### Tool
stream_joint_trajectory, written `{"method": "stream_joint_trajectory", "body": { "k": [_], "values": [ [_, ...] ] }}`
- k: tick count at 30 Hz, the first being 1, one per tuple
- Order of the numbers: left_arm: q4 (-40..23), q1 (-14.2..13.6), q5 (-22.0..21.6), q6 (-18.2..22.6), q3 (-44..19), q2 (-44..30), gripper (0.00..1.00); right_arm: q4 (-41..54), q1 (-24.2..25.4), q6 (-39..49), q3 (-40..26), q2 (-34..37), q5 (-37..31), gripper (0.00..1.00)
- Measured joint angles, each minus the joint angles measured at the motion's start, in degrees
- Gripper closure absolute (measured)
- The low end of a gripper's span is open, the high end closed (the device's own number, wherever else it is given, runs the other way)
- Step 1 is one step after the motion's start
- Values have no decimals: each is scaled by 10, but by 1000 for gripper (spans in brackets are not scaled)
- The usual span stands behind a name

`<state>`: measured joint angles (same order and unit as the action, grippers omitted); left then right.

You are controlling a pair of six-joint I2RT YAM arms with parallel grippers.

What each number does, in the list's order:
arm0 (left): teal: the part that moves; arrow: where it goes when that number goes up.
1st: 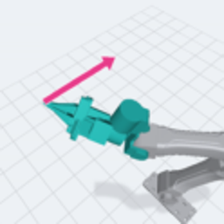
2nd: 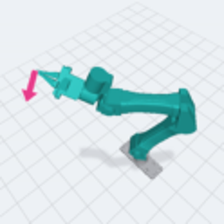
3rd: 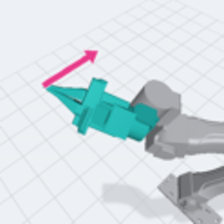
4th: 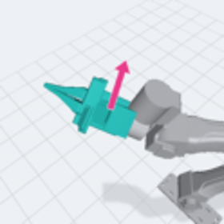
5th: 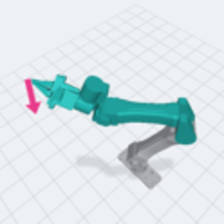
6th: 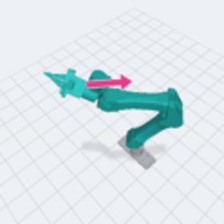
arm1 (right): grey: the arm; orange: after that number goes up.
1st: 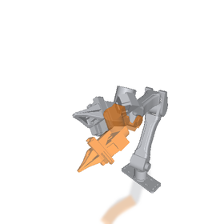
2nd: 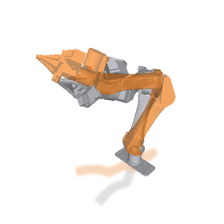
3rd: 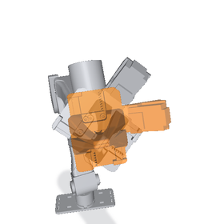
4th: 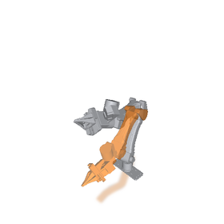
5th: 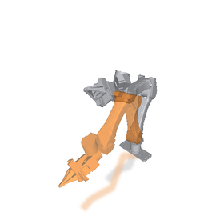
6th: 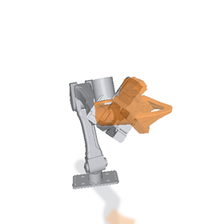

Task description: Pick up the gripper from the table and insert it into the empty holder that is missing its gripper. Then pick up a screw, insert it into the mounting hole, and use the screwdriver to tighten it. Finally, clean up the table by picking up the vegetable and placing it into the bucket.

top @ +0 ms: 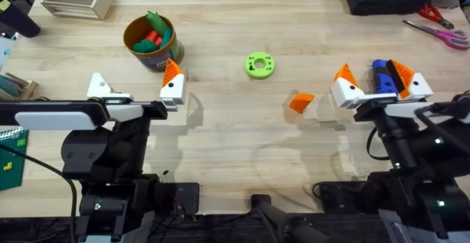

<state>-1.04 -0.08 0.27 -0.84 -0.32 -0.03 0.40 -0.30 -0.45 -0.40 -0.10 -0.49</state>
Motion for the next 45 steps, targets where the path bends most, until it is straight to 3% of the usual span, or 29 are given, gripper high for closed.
{"method": "stream_joint_trajectory", "body": {
  "k": [10, 14, 15, 17, 21, 25, 29, 35, 41, 42, 45],
  "values": [
    [0, 0, 0, 0, 0, 0, 14, 0, 0, 0, 0, 0, 0, 12],
    [-19, 0, 0, -3, -7, 0, 13, 18, 0, -38, -5, 1, -1, 12],
    [-87, 0, 0, -9, -49, -5, 14, 122, 0, -74, -50, 14, 4, 12],
    [-144, 0, 0, -10, -101, -22, 14, 204, 0, -90, -85, 30, 7, 13],
    [-284, 0, -1, -12, -239, -93, 14, 291, 0, -101, -182, 82, 12, 13],
    [-420, 0, -2, -12, -376, -203, 14, 359, 0, -98, -319, 158, 15, 13],
    [-483, 0, -3, -12, -481, -309, 14, 417, 0, -90, -420, 238, 15, 13],
    [-503, 1, -15, -14, -534, -381, 14, 428, 0, -85, -446, 294, 17, 12],
    [-570, 42, -79, -98, -534, -446, 11, 434, 0, -85, -446, 297, 17, 12],
    [-570, 49, -79, -113, -534, -458, 46, 434, 0, -85, -446, 297, 17, 12],
    [-566, 54, -74, -132, -534, -469, 499, 434, 0, -85, -446, 297, 17, 12]
  ]
}}
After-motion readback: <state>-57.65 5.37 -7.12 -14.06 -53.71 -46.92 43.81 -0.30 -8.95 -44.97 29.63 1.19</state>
